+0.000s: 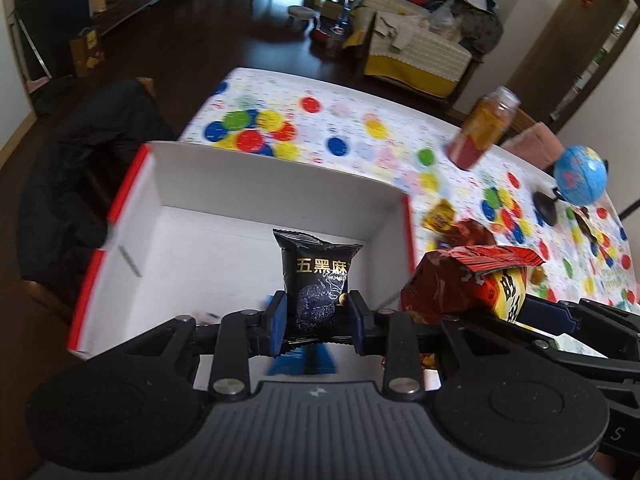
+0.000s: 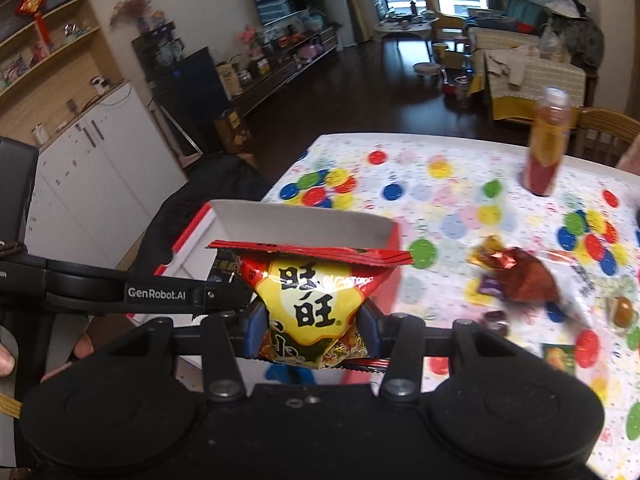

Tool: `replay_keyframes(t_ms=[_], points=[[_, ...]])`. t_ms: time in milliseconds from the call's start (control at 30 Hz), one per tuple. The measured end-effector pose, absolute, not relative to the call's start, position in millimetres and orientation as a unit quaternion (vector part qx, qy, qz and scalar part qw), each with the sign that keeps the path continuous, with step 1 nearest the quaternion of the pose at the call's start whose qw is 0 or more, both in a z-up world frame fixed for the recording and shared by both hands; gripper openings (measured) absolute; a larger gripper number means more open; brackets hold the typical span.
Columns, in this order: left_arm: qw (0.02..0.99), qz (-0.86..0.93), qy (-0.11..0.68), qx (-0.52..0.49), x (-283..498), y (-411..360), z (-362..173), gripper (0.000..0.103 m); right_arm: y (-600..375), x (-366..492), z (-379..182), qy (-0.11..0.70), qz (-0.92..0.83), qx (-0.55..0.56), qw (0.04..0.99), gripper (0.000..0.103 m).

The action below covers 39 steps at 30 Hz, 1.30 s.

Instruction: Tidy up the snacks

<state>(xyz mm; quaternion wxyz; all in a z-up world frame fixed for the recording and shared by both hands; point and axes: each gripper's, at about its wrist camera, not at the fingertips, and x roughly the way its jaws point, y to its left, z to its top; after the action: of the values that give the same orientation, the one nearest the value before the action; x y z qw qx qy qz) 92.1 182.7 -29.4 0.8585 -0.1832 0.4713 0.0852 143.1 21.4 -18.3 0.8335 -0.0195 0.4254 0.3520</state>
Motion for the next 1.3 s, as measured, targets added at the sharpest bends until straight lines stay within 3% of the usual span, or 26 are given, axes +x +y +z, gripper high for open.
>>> replay_keyframes(t_ms=[467,1300], points=[[0.835,0.129,0.502,-0.185,98,261,-65,0.031,100,160,-57,0.456,0.349,-0.063,0.816,0.045],[0.783,0.116,0.593,-0.15,157,267,-127,0.031,147,210,-122,0.513,0.324,-0.108,0.787,0.046]])
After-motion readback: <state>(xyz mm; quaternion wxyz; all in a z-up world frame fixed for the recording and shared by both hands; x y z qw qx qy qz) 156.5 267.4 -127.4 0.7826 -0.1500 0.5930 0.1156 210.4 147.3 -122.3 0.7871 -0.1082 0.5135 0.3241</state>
